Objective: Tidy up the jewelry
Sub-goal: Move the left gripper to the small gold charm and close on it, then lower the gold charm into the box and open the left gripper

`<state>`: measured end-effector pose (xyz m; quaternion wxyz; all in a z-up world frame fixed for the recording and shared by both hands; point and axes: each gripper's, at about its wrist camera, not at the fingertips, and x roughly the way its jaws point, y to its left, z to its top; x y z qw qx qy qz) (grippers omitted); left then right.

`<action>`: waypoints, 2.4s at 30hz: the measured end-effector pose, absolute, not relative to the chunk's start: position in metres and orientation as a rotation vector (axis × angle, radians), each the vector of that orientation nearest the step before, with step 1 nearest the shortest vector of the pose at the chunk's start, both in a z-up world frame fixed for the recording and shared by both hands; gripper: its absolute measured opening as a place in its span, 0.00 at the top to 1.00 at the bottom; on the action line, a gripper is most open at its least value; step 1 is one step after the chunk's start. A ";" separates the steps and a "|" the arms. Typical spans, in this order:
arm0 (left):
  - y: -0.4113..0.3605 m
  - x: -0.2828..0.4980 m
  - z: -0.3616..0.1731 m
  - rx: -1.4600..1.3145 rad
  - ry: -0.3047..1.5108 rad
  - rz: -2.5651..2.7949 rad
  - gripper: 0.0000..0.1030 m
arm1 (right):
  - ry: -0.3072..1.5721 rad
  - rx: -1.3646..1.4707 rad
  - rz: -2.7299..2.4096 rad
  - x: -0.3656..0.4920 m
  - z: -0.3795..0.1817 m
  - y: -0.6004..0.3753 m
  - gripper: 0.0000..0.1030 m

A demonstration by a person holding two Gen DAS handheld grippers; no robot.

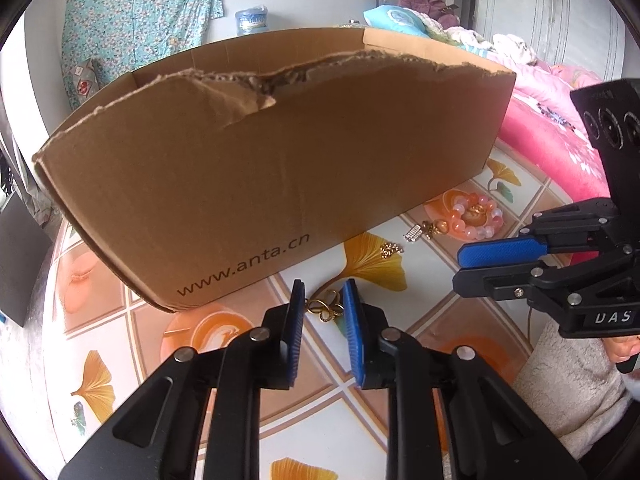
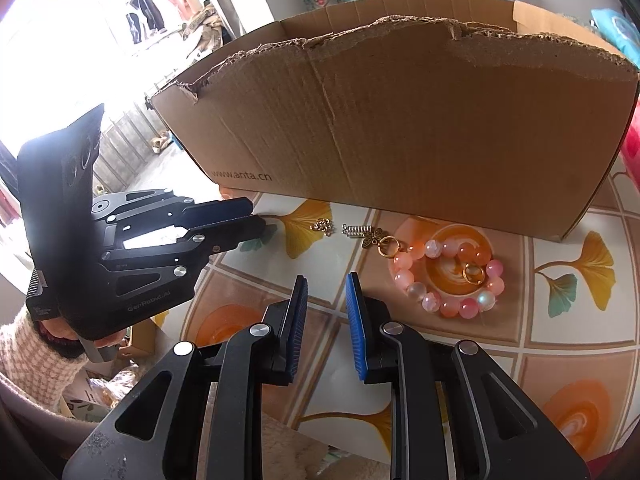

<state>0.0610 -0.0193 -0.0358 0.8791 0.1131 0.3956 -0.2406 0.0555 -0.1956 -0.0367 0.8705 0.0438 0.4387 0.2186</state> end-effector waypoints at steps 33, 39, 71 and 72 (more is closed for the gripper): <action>0.018 0.056 -0.031 0.076 0.804 -0.440 0.82 | 0.864 -0.173 0.370 0.081 -0.042 -0.133 0.93; 0.018 0.054 -0.030 0.072 0.798 -0.442 0.82 | 0.888 -0.116 0.389 0.086 -0.040 -0.140 0.99; -0.019 0.105 0.100 0.095 0.768 -0.592 0.82 | 0.807 0.183 0.572 0.145 0.099 -0.214 0.99; -0.023 0.118 0.097 0.095 0.796 -0.584 0.82 | 0.841 0.195 0.572 0.155 0.095 -0.213 0.99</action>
